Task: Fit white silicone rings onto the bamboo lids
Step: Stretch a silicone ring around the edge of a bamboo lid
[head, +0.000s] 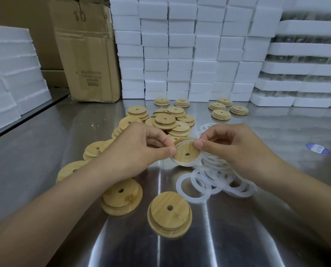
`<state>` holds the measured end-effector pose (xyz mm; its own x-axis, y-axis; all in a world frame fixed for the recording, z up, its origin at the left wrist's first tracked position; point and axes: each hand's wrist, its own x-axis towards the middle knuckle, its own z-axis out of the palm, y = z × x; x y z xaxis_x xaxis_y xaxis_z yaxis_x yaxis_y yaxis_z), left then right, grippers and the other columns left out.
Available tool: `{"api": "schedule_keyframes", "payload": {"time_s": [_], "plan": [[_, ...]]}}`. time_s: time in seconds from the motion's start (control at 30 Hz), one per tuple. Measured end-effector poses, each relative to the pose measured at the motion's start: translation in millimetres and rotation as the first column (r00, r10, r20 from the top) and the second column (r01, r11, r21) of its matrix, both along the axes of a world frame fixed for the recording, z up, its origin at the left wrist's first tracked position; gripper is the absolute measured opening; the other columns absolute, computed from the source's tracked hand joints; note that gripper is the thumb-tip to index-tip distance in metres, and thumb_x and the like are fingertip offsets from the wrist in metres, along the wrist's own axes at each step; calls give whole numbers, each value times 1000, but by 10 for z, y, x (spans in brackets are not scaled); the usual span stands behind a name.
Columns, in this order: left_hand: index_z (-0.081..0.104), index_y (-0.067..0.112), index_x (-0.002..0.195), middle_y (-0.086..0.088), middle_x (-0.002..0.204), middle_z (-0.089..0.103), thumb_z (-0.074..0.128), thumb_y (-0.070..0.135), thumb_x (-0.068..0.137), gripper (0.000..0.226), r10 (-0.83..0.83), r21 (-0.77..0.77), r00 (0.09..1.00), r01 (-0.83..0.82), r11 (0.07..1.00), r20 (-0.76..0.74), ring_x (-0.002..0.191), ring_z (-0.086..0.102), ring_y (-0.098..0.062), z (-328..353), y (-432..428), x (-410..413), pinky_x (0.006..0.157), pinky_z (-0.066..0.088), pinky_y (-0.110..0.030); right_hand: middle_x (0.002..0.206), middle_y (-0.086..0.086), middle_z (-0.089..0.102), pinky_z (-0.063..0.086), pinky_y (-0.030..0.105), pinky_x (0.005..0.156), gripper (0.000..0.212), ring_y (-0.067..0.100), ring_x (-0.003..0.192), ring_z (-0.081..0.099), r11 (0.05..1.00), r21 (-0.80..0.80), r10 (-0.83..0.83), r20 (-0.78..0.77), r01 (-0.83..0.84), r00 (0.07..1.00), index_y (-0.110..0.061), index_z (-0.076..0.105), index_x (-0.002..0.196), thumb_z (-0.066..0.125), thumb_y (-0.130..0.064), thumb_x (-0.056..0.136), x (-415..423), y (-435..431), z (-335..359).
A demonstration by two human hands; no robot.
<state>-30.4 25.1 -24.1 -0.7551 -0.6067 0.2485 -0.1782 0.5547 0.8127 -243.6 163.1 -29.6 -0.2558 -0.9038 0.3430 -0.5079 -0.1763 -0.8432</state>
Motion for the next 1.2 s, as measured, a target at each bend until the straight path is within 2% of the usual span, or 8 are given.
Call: {"api": "schedule_keyframes", "payload": {"time_s": [0.07,0.17,0.47,0.6,0.67,0.87,1.1,1.2], "plan": [[83,21,87,8,85,82,87,19,88,4,12,-18,1000,-12,1000,7,85,78,-3,-11,-7,-7,82,60,-16,86,4,80,53,30,76,25,31,75,71,999,34,2,-13,-1,1000,-26,81,87,81,-49,80,-27,6,14],[83,22,87,10,86,82,87,20,89,5,21,-31,1000,-20,999,17,86,78,-3,-20,-12,-11,82,61,-19,85,-1,80,54,25,75,25,12,76,72,997,79,2,-40,1,999,-30,81,87,80,-53,78,-67,15,46],[74,25,94,10,84,82,93,35,80,25,60,-3,998,-60,998,-11,84,79,-4,-37,54,-22,87,64,-37,83,7,79,58,51,78,25,41,85,71,998,68,-1,-59,5,998,-23,81,85,80,-47,81,-16,19,35],[73,34,108,13,89,81,89,34,86,27,43,-51,999,-42,998,19,87,77,-4,-47,57,-32,91,62,-41,83,-4,78,48,14,65,15,5,70,70,998,68,19,-132,-10,991,-21,81,85,82,-37,86,-3,31,38],[79,31,106,10,93,82,89,34,85,23,38,-52,999,-37,998,23,91,78,-8,-44,40,-36,94,62,-41,85,-6,78,46,8,66,11,-2,69,67,997,83,11,-181,4,983,-20,80,85,81,-30,90,-13,35,44],[80,26,97,10,84,82,90,27,83,17,-7,-19,999,8,1000,37,82,78,-2,-5,-7,-11,80,60,-18,86,-4,77,43,5,56,13,-5,59,62,988,148,71,-205,-41,976,-17,79,86,76,-25,96,-75,31,46],[81,21,95,5,83,83,91,23,82,16,24,40,1000,-24,999,5,78,80,-9,-3,26,-17,75,59,-18,86,-7,78,41,6,49,14,-5,54,60,992,126,1,-225,28,974,-27,80,82,78,-33,94,-39,25,-28],[80,18,99,0,87,83,91,23,82,22,68,103,997,-63,993,-49,78,80,-15,12,40,-31,67,61,-22,86,-5,79,52,14,65,13,3,69,71,996,86,-16,-158,30,987,-27,77,83,79,-34,94,-8,22,-3]]}}
